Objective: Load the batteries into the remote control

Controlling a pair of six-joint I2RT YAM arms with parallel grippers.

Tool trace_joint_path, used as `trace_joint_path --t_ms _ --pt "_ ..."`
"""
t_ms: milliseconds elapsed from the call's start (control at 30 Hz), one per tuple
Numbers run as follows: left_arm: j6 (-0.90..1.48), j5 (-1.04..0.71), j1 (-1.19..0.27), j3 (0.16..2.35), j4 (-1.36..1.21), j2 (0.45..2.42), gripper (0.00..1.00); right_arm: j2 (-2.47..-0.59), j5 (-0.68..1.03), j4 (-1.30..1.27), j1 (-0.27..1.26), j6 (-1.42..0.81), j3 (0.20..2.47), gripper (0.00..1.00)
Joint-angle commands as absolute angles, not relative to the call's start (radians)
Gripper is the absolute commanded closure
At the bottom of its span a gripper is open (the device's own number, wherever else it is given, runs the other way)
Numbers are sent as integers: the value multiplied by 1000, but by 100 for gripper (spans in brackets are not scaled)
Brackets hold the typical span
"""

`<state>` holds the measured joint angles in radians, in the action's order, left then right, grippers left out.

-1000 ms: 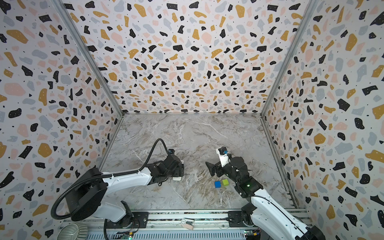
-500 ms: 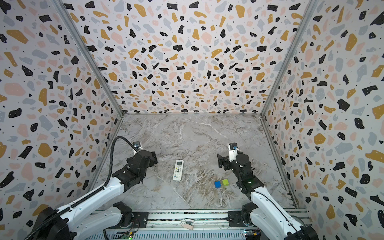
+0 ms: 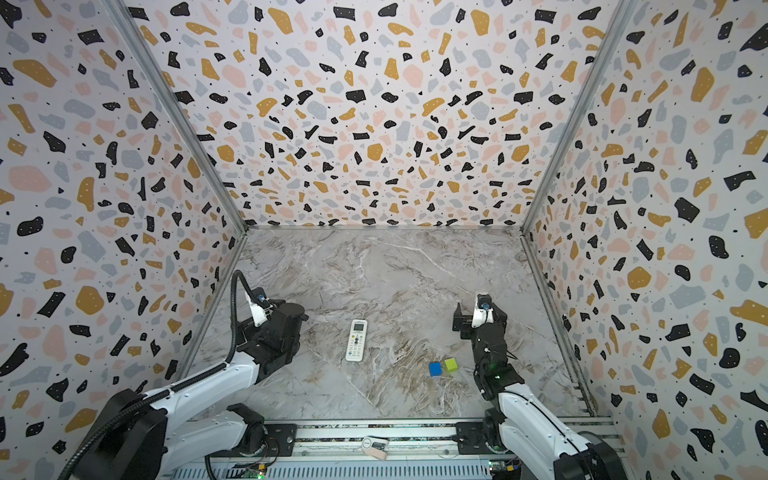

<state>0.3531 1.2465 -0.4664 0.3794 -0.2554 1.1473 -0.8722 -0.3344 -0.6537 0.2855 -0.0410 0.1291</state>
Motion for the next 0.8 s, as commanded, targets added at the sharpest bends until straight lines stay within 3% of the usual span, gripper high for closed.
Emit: trace_joint_path --t_ms 0,200,433,667,767 --pt "163 1240 -448 318 -630 1161 1 -927 -302 -853 236 13 94 1" --pt "107 1086 -375 200 -938 1168 1 -1146 -272 -1046 186 45 108 1" --pt "39 962 -342 112 -1141 1203 1 -1268 -232 -1201 170 59 125 1" --pt "-6 882 -322 97 -1232 1249 0 -1459 -142 -1398 106 7 118 1" --pt "-29 861 -322 114 -1256 1304 1 -1478 -110 -1338 106 20 163 1"
